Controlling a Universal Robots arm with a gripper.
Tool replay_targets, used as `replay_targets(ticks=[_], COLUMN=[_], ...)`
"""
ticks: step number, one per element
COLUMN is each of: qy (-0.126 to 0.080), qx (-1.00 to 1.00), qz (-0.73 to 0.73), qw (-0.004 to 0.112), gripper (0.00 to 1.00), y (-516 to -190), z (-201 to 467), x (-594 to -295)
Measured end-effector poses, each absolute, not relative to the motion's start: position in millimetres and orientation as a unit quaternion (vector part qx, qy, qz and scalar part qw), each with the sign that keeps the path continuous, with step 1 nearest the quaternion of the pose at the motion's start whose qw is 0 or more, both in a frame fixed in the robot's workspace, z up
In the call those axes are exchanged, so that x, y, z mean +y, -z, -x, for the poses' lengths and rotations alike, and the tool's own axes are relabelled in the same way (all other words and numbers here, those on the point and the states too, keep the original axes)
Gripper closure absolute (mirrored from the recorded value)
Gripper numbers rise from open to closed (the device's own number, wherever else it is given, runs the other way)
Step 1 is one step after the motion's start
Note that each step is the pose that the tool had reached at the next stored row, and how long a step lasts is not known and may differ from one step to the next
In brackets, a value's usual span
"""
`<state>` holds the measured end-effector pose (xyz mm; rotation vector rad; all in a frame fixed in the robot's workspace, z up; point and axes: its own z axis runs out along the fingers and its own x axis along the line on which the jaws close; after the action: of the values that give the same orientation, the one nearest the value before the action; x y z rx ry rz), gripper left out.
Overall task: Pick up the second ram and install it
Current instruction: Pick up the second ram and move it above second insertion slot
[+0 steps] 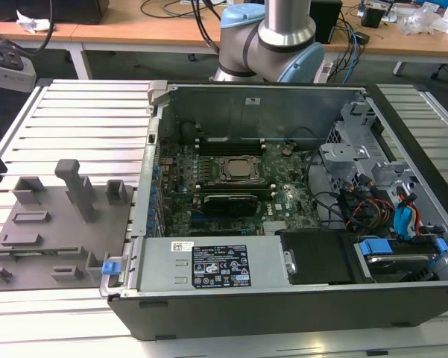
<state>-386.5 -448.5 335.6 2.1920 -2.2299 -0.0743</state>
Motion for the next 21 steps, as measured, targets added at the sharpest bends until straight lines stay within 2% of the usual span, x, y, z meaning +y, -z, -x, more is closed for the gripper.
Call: replay_targets(ticks=[21], qy=[0.024], qx=[-0.710], qz=[-0.703], qw=[0.007], gripper=[0.76], y=[-316.1], z=[386.6], x=[-448.6])
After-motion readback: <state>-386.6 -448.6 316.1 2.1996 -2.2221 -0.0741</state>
